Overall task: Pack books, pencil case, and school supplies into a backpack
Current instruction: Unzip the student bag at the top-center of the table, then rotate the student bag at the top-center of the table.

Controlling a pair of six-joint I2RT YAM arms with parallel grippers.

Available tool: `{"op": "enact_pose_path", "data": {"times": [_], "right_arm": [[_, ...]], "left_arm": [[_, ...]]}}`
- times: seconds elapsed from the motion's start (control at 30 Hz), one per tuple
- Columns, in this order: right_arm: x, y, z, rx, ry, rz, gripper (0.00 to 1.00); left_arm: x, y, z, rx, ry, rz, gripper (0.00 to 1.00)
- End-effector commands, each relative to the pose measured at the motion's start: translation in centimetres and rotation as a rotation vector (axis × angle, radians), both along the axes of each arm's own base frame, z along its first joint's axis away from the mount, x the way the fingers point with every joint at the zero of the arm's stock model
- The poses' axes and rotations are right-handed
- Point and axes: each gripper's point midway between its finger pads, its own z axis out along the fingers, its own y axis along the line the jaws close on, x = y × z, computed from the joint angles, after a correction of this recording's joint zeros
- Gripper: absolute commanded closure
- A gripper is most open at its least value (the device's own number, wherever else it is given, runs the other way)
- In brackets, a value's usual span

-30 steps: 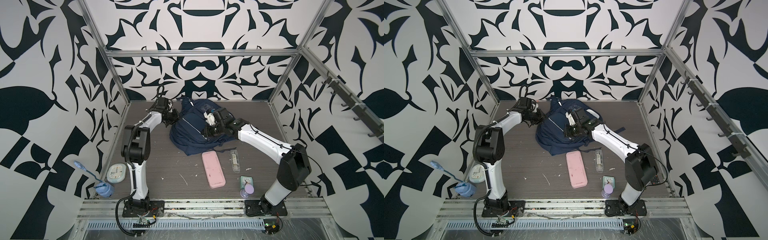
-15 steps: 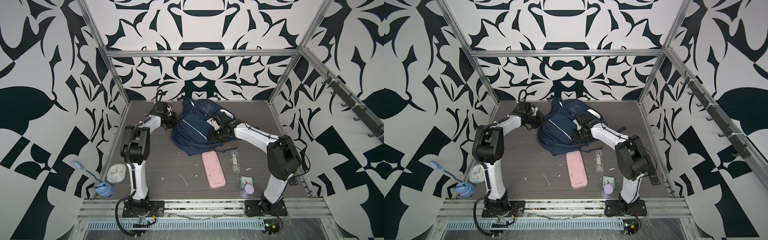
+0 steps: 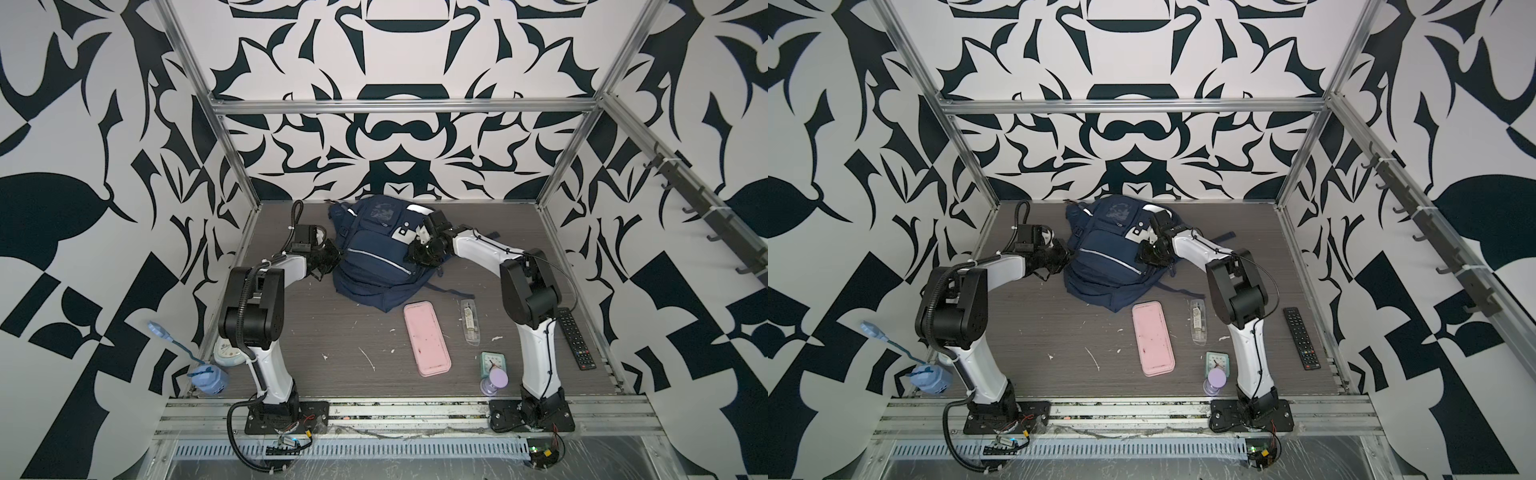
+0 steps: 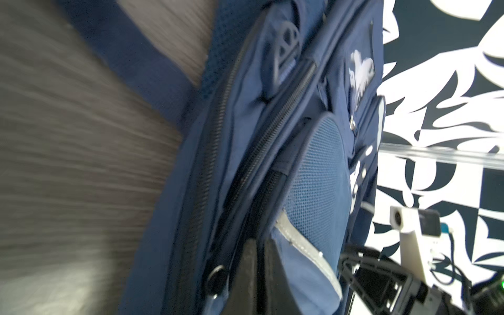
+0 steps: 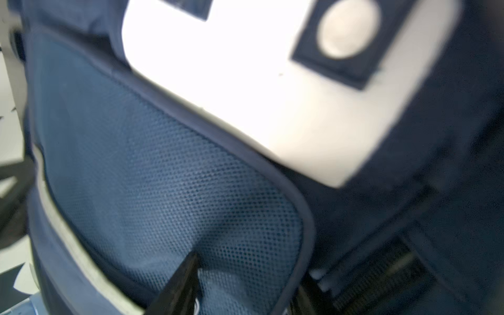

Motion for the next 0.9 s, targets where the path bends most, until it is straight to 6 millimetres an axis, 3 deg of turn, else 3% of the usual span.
{"op": "enact_pose_path", "data": {"times": [0.0, 0.1, 0.2, 0.43, 0.63, 0.87], "right_arm": [[3.3, 4.0, 4.4, 0.124, -0.134, 0.089, 0.46], [4.3, 5.2, 5.6, 0.144, -0.17, 0.145, 0.45], [3.9, 4.1, 6.0, 0.071, -0.17, 0.151, 0.45], [-1.1, 0.9, 6.4, -0.044, -0.173, 0.138, 0.42], [-4.3, 1.2, 7.1, -0.097, -0.217, 0.162, 0.41], [-1.4, 1.5, 6.0, -0.069, -0.212, 0.163, 0.39]], "left_arm": [[-2.5, -2.9, 0.1, -0.084, 0.042, -0.077, 1.0], [-3.4, -4.7, 0.7, -0.106, 0.032, -0.127, 0.95], [-3.8, -5.4, 1.8, -0.115, 0.008, -0.153, 0.85], [-4.0, -5.7, 3.1, -0.098, -0.023, -0.2, 0.52], [-4.5, -6.2, 1.7, -0.101, 0.012, -0.21, 0.49], [-5.7, -7.2, 2.0, -0.133, 0.005, -0.255, 0.59]]}}
